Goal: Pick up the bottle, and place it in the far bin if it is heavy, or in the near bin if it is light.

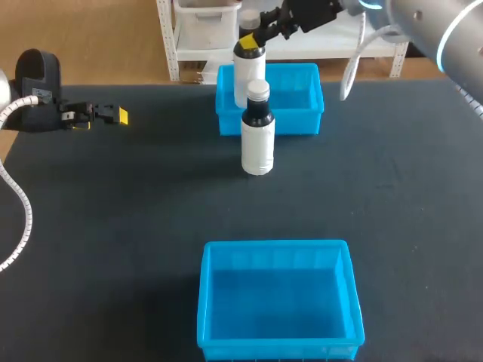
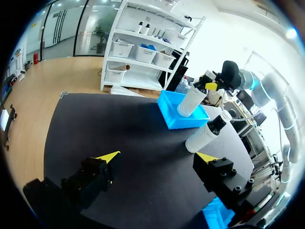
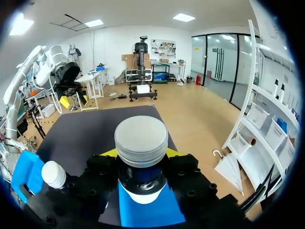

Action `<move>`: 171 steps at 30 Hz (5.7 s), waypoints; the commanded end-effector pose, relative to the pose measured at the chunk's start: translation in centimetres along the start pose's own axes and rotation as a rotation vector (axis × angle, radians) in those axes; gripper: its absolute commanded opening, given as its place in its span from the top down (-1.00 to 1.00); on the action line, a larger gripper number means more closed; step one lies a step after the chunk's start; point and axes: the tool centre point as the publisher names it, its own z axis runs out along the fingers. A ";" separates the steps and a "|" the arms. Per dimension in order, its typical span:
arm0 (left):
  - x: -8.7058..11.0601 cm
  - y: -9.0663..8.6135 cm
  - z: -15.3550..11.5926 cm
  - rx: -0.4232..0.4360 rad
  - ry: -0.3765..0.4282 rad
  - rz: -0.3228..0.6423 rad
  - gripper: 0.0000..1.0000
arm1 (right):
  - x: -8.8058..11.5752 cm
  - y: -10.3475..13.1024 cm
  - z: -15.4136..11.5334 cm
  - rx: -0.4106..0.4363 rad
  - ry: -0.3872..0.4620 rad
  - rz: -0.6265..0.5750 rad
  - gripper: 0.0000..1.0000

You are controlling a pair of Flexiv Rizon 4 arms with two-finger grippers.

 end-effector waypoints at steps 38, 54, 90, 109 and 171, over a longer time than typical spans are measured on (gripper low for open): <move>0.0 0.0 0.0 0.000 0.000 0.000 -1.00 | 3.2 -2.8 4.2 -0.102 0.023 0.047 0.39; 0.0 0.0 0.0 0.000 0.000 0.000 -1.00 | 4.4 -2.7 2.1 -0.078 0.065 0.109 -1.00; 0.0 0.0 0.0 0.000 0.000 0.000 -1.00 | 9.4 11.3 -8.2 -0.022 0.081 0.016 -1.00; 0.0 0.0 0.0 0.000 0.000 0.000 -1.00 | 7.9 13.8 -3.0 -0.079 0.024 -0.034 -1.00; 0.0 0.0 0.0 0.000 0.000 0.000 -1.00 | 6.2 10.5 -8.1 -0.072 -0.011 -0.048 1.00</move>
